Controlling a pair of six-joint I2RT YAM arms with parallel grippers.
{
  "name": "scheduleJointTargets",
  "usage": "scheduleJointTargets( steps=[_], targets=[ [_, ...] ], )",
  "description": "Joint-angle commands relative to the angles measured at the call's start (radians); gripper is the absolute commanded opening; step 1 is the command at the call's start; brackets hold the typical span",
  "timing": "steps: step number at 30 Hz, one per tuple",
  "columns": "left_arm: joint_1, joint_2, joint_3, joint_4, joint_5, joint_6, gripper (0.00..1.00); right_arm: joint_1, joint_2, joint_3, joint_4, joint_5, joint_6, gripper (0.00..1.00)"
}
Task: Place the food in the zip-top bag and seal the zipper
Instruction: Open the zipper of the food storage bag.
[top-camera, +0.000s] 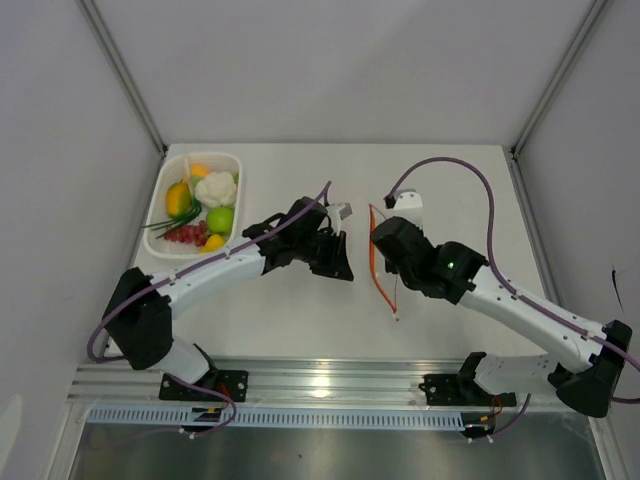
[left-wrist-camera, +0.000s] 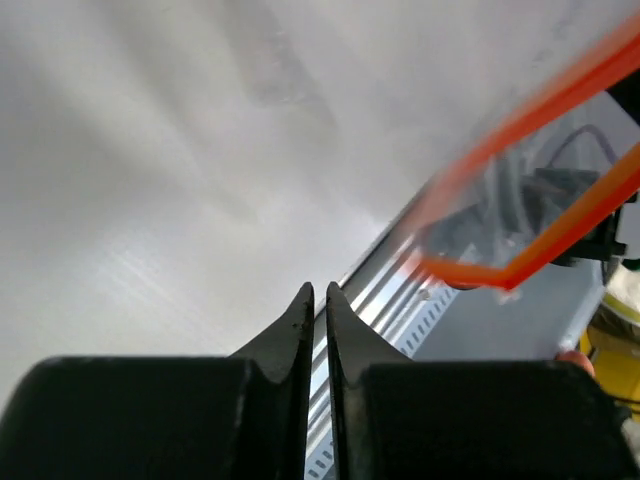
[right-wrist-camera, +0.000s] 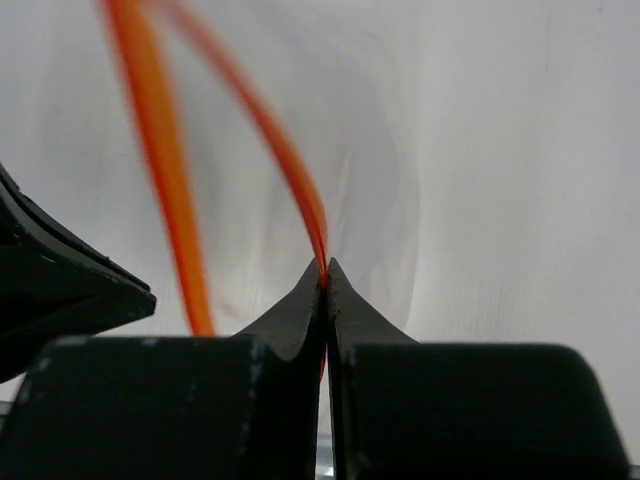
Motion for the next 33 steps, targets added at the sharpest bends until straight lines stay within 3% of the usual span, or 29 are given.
scheduleJointTargets(
  steps=[1, 4, 8, 10, 11, 12, 14, 17, 18, 24, 33],
  targets=[
    [0.025, -0.117, -0.094, 0.002, -0.159, 0.020, 0.11, 0.051, 0.042, -0.005, 0.064, 0.037, 0.022, 0.00],
    [0.038, -0.180, -0.151, 0.013, -0.205, 0.015, 0.21, 0.097, 0.089, -0.007, 0.094, 0.049, 0.036, 0.00],
    [0.068, -0.246, -0.186, -0.005, -0.251, -0.005, 0.23, 0.137, 0.168, 0.001, 0.137, 0.058, 0.051, 0.00],
    [0.075, -0.301, -0.220, 0.004, -0.293, -0.015, 0.30, 0.150, 0.189, 0.015, 0.134, 0.072, 0.059, 0.00],
    [0.075, -0.335, -0.244, 0.008, -0.349, -0.020, 0.38, 0.152, 0.195, 0.024, 0.136, 0.073, 0.060, 0.00],
    [0.078, -0.411, -0.267, 0.014, -0.378, -0.029, 0.53, 0.153, 0.202, 0.027, 0.143, 0.070, 0.054, 0.00],
    [0.096, -0.481, -0.298, 0.013, -0.437, -0.040, 0.62, 0.152, 0.205, 0.030, 0.171, 0.054, 0.033, 0.00],
    [0.182, -0.567, -0.321, 0.010, -0.388, -0.046, 0.81, 0.147, 0.225, 0.035, 0.220, 0.018, 0.007, 0.00],
    [0.209, -0.574, -0.321, 0.004, -0.376, -0.048, 0.99, 0.143, 0.235, 0.039, 0.231, 0.006, -0.006, 0.00],
    [0.393, -0.542, -0.277, -0.139, -0.435, -0.055, 1.00, 0.082, 0.312, 0.065, 0.283, -0.092, -0.047, 0.00],
    [0.577, -0.436, -0.200, -0.098, -0.633, -0.054, 0.97, -0.009, 0.321, 0.041, 0.358, -0.224, -0.099, 0.00]
  ],
)
